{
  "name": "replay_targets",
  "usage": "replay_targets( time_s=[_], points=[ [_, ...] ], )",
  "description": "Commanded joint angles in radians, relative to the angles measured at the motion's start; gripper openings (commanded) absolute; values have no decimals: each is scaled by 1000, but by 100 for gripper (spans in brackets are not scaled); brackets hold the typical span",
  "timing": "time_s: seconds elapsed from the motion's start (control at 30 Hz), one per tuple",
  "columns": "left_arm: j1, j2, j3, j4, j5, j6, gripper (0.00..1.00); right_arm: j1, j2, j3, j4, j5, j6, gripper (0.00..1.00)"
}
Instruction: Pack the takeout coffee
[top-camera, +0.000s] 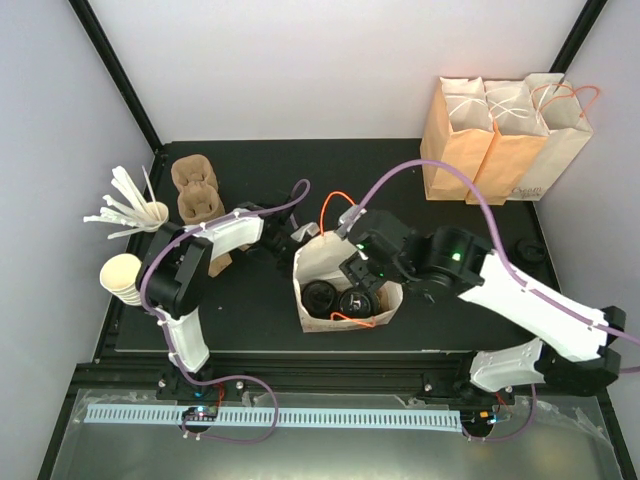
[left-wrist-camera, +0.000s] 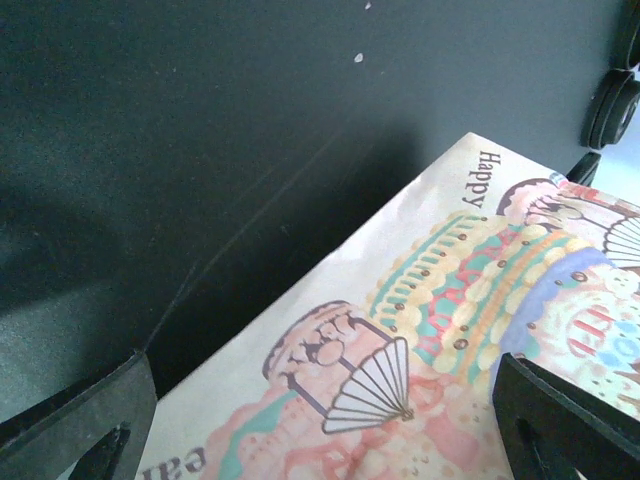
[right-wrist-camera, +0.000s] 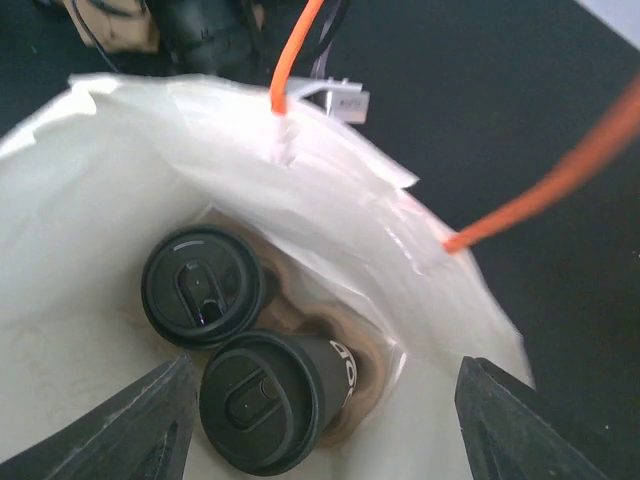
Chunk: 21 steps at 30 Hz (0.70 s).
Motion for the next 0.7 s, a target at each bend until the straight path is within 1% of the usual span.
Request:
replay_targets(
  time_s=[0.0, 0.13, 0.27, 0.37, 0.5, 0.6, 0.67],
  points=[
    [-6, -38, -33, 67, 9, -27, 95, -4, -52, 89, -111, 25, 68, 74],
    [-7, -56, -54, 79, 9, -35, 95, -10, -50, 115, -211, 88, 134, 74],
    [-7, -69, -61, 78, 2, -36, 94, -41, -43, 57, -257, 110, 192, 73],
    [-7, -78, -67, 79, -4, -39, 94, -60, -45, 3, -256, 88, 212, 72],
    [-7, -92, -72, 80, -9, -45, 94, -68, -28, -40, -256, 90, 221, 57],
    [-7, -114, -87, 83, -16, -54, 94, -76, 3, -26, -239, 137, 192, 39],
    [-6, -135, -114, 108, -18, -76, 94, -96, 42, 5, -208, 155, 157, 26]
  ],
)
